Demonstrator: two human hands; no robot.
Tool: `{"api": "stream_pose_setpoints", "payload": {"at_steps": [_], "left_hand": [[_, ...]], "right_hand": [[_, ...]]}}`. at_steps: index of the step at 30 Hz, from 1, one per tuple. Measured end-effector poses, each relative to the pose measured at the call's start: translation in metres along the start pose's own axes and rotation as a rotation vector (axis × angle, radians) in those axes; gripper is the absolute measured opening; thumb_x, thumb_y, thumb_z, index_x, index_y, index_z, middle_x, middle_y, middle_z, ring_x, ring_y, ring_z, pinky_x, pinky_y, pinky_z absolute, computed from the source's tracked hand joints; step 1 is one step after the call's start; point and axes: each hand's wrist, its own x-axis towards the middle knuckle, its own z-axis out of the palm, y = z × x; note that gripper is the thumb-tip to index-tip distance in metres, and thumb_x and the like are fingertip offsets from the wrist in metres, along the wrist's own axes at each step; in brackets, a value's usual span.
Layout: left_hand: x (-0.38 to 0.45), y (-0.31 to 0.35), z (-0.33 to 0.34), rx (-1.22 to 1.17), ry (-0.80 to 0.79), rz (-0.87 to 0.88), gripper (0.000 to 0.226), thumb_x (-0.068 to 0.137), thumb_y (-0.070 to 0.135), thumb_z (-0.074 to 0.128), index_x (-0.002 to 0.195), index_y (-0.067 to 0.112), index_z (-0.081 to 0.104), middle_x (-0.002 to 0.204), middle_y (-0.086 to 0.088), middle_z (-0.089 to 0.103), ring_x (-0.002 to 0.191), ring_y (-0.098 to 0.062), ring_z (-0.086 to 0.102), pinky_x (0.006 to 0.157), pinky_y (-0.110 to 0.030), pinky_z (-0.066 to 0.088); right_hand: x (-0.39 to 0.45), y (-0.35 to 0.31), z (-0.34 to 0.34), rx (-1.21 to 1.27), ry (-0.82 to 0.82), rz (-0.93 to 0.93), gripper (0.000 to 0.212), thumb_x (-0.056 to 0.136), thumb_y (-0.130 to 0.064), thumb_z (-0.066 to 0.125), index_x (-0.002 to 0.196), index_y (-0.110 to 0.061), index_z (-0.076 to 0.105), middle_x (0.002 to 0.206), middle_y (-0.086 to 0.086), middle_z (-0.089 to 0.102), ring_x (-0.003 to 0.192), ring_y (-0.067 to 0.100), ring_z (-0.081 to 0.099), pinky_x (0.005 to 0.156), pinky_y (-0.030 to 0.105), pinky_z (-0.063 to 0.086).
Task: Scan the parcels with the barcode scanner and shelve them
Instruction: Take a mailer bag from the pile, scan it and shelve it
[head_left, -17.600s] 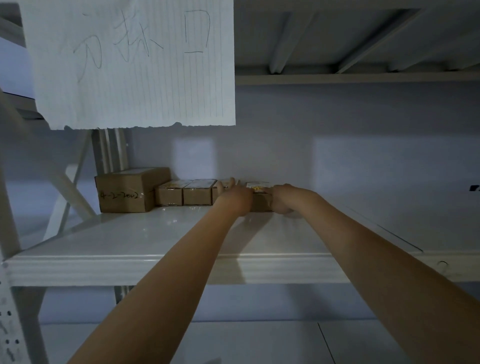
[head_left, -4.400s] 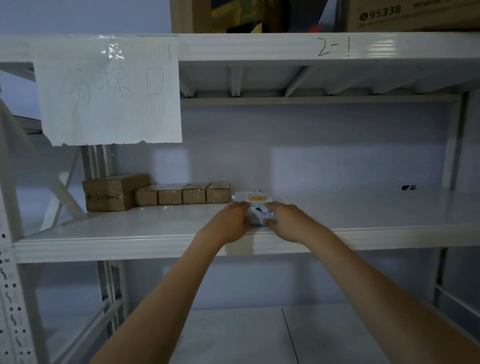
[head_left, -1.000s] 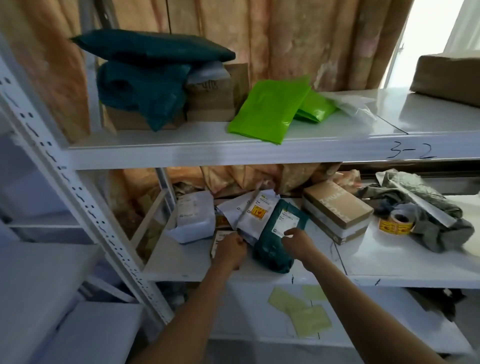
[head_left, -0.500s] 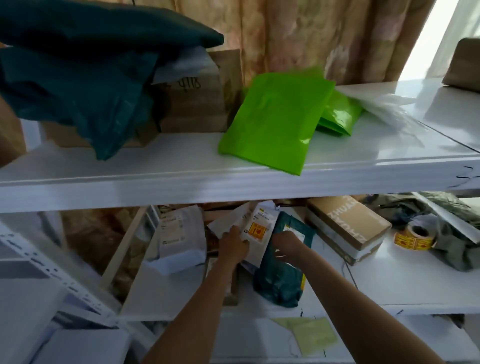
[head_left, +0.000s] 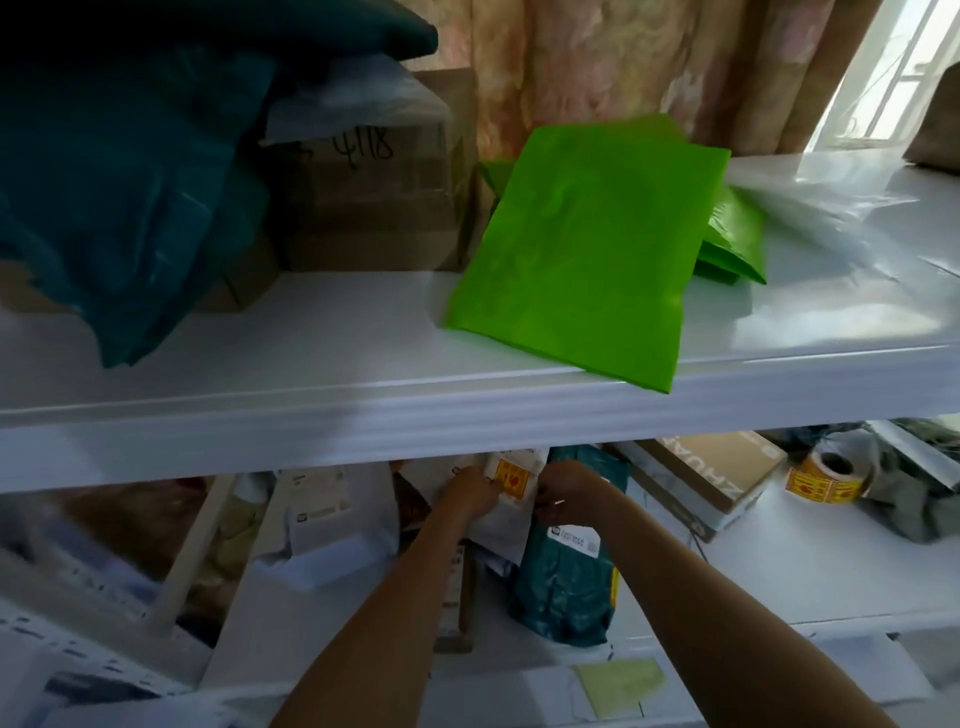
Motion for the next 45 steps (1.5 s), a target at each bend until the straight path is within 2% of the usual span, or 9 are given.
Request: {"api": "stream_pose_setpoints", "payload": {"at_steps": [3,6,16,20,24,28,32,40,45], "left_hand": [[0.004,0.000,0.002,-0.069,-0.027,0.002,0.044,0.100,0.033,0.045,0.129,0.003,0.056,0.128,-0.019,0.060,0.114,-0.032,0.058,0.089,-0.034,0.046],[0.004,0.000,0.008,-0.116,-0.022,0.022,0.044,0.096,0.034,0.049,0.133,0.009,0.052,0.130,-0.015,0.059,0.113,-0.030,0.058,0.087,-0.035,0.047],[0.008,-0.006,0.001,-0.398,0.104,0.009,0.051,0.092,0.021,0.061,0.139,0.008,0.046,0.137,-0.010,0.054,0.121,-0.028,0.055,0.099,-0.040,0.047],[-0.009,-0.008,-0.018,-0.563,0.070,0.044,0.038,0.094,0.020,0.061,0.129,0.007,0.057,0.129,-0.013,0.061,0.115,-0.029,0.059,0.099,-0.048,0.050],[-0.060,-0.003,-0.029,-0.823,-0.044,0.085,0.032,0.094,0.013,0.061,0.126,0.013,0.057,0.115,-0.007,0.066,0.108,-0.026,0.061,0.090,-0.040,0.053],[-0.113,-0.015,-0.028,-0.952,-0.093,0.039,0.041,0.091,0.017,0.067,0.129,0.020,0.052,0.118,-0.007,0.069,0.108,-0.026,0.066,0.087,-0.042,0.057],[-0.166,-0.041,-0.019,-1.098,0.099,-0.056,0.024,0.094,0.023,0.062,0.118,0.017,0.059,0.108,-0.005,0.072,0.097,-0.024,0.069,0.080,-0.036,0.056],[-0.278,-0.123,-0.008,-1.206,0.506,-0.198,0.034,0.095,0.023,0.060,0.128,0.012,0.057,0.110,-0.010,0.072,0.093,-0.022,0.072,0.067,-0.027,0.058],[-0.367,-0.162,-0.005,-1.255,0.715,-0.239,0.026,0.096,0.020,0.059,0.121,0.012,0.061,0.106,-0.010,0.073,0.092,-0.021,0.072,0.065,-0.026,0.057]], "right_hand": [[0.003,0.000,-0.006,0.076,-0.057,0.049,0.020,0.097,-0.008,0.036,0.088,-0.004,0.054,0.079,0.016,0.056,0.062,0.027,0.051,0.057,0.036,0.050],[0.004,0.001,-0.008,0.161,-0.116,0.077,0.031,0.096,-0.010,0.033,0.120,-0.002,0.052,0.104,0.023,0.059,0.081,0.033,0.058,0.072,0.042,0.053],[0.006,0.009,-0.025,0.270,-0.102,0.018,0.019,0.096,-0.010,0.046,0.079,-0.004,0.054,0.074,0.013,0.050,0.065,0.026,0.050,0.067,0.039,0.051],[0.001,0.004,-0.030,0.270,-0.149,-0.143,0.018,0.098,-0.019,0.055,0.085,-0.008,0.059,0.070,0.010,0.052,0.059,0.022,0.048,0.061,0.034,0.045],[-0.011,-0.003,-0.024,0.325,-0.294,-0.273,0.025,0.096,-0.028,0.061,0.110,-0.008,0.068,0.102,0.016,0.070,0.093,0.035,0.066,0.085,0.048,0.053],[-0.023,0.007,-0.007,0.221,-0.328,-0.316,0.031,0.095,-0.027,0.064,0.120,-0.009,0.065,0.112,0.015,0.072,0.100,0.033,0.070,0.083,0.049,0.059],[-0.046,0.025,0.032,0.162,-0.476,-0.313,0.026,0.093,-0.022,0.067,0.117,-0.013,0.066,0.108,0.010,0.074,0.095,0.028,0.072,0.074,0.040,0.060],[-0.108,0.066,0.141,0.031,-0.751,-0.294,0.025,0.092,-0.024,0.068,0.115,-0.014,0.066,0.107,0.008,0.075,0.090,0.024,0.075,0.070,0.034,0.060],[-0.168,0.099,0.206,-0.130,-0.899,-0.319,0.037,0.091,-0.027,0.070,0.122,-0.009,0.062,0.107,0.009,0.075,0.096,0.027,0.073,0.082,0.040,0.059]]}}
